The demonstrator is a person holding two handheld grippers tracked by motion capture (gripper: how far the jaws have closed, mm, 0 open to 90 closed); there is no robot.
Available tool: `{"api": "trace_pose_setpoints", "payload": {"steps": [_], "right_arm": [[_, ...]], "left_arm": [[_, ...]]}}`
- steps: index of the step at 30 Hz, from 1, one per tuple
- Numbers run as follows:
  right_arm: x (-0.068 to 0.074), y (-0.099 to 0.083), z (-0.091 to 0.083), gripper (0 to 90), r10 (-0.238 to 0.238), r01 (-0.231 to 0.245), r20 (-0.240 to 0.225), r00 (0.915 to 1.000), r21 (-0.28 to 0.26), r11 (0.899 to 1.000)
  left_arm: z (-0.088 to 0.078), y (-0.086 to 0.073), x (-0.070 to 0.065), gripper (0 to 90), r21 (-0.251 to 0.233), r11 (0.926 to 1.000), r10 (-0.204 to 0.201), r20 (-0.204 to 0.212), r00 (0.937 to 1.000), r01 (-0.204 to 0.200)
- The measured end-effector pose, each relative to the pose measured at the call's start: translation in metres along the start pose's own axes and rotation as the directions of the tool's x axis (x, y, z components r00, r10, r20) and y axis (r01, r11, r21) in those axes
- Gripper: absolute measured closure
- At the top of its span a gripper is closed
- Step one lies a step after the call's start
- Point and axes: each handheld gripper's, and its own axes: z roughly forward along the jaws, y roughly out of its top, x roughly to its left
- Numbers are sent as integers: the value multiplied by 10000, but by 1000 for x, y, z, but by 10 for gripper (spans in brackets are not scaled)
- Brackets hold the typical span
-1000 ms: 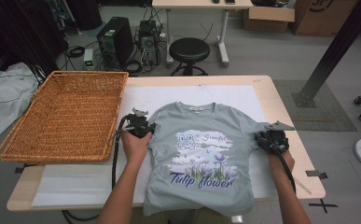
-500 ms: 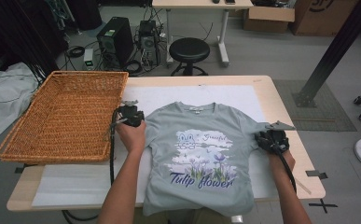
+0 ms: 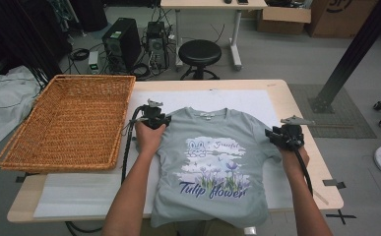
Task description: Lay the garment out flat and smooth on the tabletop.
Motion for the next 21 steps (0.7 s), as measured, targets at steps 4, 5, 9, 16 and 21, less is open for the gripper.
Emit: {"api": "trace_pose_setpoints", "payload": {"steps": [4, 5, 9, 16, 21], "right_arm": [[-8, 11, 7, 619, 346, -347, -197, 9992, -52, 9994], [-9, 14, 9, 619, 383, -384, -197, 9991, -38, 9993], [-7, 19, 12, 616, 240, -244, -345, 9991, -100, 9997], [-8, 20, 15, 611, -56, 48, -601, 9982, -141, 9999], [-14, 32, 26, 621, 238, -261, -804, 9965, -272, 9993]], "left_arm": [[11, 5, 0, 686, 713, 9964, 470, -42, 9989, -466], [12, 6, 0, 703, 874, 9952, 455, -75, 9989, -447], [12, 9, -1, 855, 1008, 9949, 60, -1007, 9949, 42], [2, 16, -4, 803, 56, 9991, -420, -1086, 9932, 428], [9, 16, 0, 658, 162, 9998, 81, -1183, 9929, -62]]}}
